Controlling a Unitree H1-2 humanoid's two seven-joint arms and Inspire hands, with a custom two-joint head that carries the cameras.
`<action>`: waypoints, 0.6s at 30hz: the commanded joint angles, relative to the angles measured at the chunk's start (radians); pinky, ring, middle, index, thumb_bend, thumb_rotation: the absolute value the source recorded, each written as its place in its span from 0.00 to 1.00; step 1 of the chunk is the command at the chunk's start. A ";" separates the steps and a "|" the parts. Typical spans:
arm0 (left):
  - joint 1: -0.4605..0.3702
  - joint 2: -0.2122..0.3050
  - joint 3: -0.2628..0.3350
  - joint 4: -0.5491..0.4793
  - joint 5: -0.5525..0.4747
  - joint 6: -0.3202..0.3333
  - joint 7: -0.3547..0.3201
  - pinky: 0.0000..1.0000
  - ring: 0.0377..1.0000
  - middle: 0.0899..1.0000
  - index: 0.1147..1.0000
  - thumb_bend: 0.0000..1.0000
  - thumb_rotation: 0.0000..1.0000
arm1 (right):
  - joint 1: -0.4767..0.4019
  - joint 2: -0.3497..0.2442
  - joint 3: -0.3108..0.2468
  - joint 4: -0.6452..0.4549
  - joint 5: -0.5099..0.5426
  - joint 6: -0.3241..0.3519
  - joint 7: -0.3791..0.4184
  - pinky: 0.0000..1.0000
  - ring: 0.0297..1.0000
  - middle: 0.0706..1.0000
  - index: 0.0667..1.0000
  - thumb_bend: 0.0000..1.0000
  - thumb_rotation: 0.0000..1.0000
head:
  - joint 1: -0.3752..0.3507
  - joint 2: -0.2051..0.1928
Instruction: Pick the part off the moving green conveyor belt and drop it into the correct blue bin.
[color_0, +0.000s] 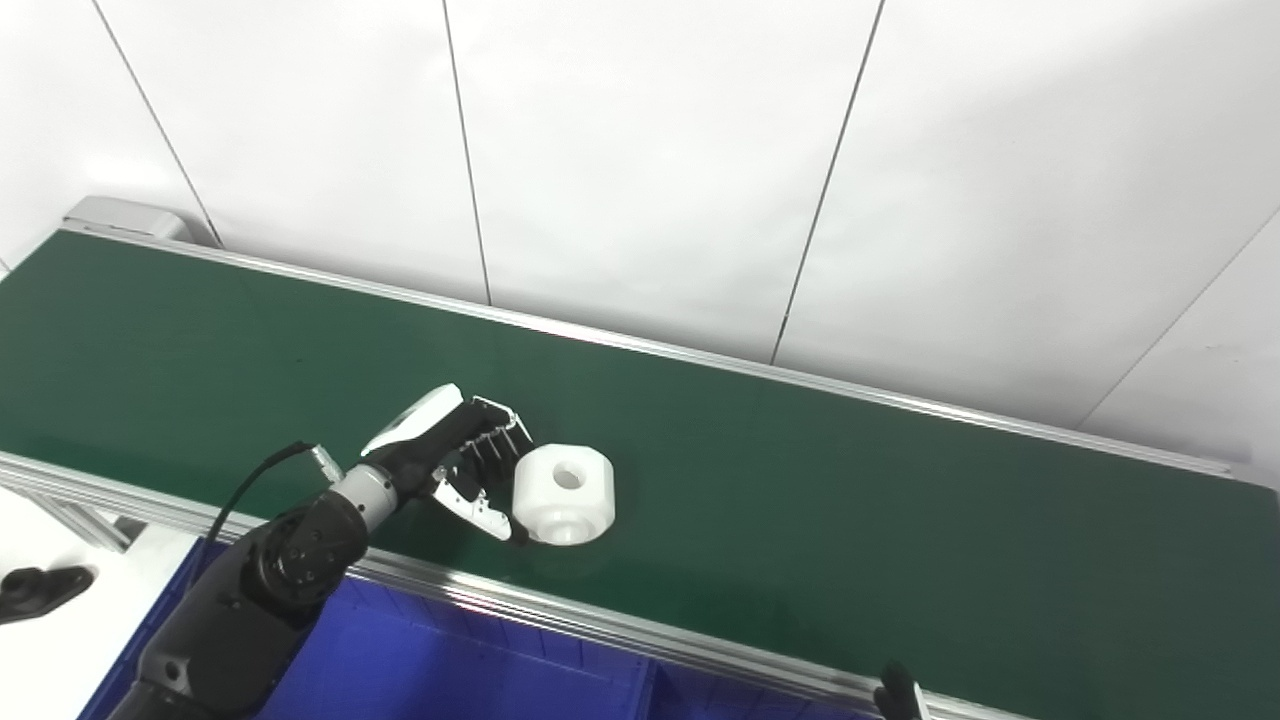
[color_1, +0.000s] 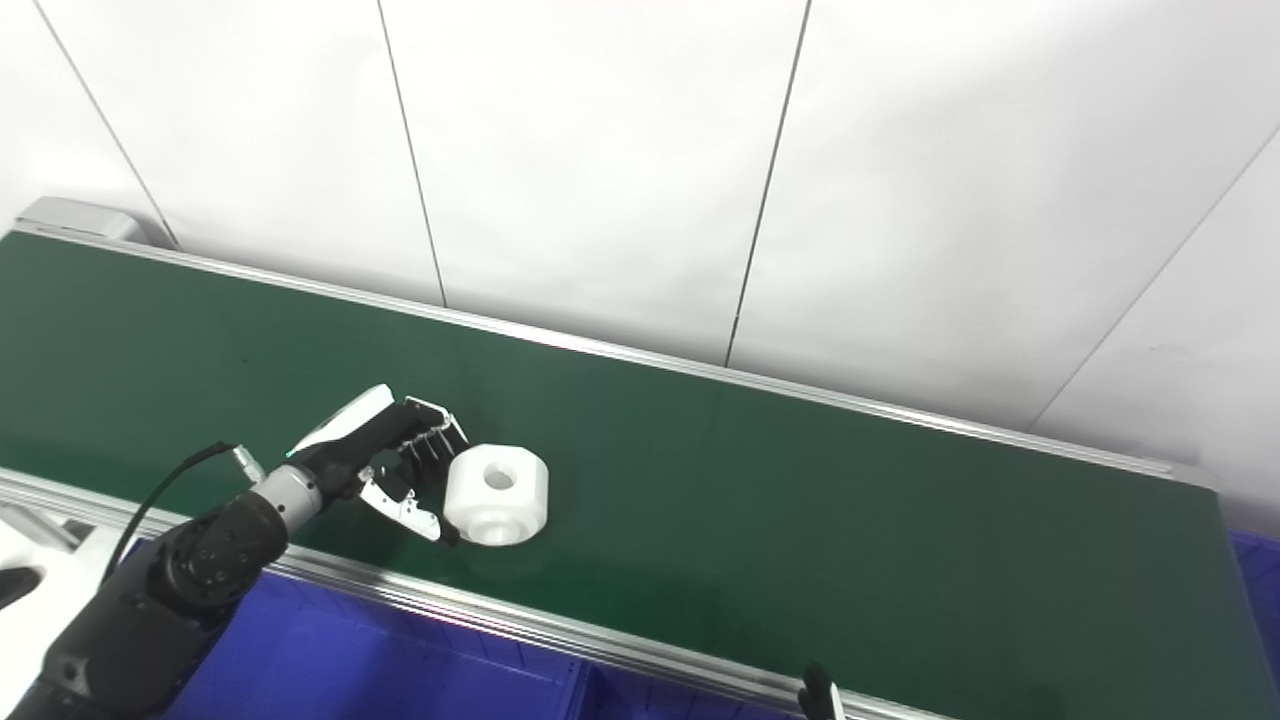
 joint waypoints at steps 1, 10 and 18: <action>-0.009 0.021 0.005 -0.022 0.005 -0.002 0.006 0.40 0.44 0.45 0.41 0.52 0.00 | 0.011 0.003 0.000 -0.030 0.008 0.005 0.003 1.00 1.00 1.00 1.00 0.79 1.00 | 0.000 0.001; 0.007 0.050 0.031 -0.069 -0.006 -0.007 0.007 0.39 0.42 0.44 0.42 0.52 0.00 | 0.012 0.002 -0.002 -0.033 0.004 0.013 0.001 1.00 1.00 1.00 1.00 0.81 1.00 | 0.013 0.010; 0.065 0.108 0.088 -0.310 -0.034 0.107 -0.068 0.34 0.39 0.42 0.42 0.52 0.00 | 0.009 -0.014 -0.010 -0.072 0.026 0.052 0.013 1.00 1.00 1.00 1.00 0.81 1.00 | 0.099 0.062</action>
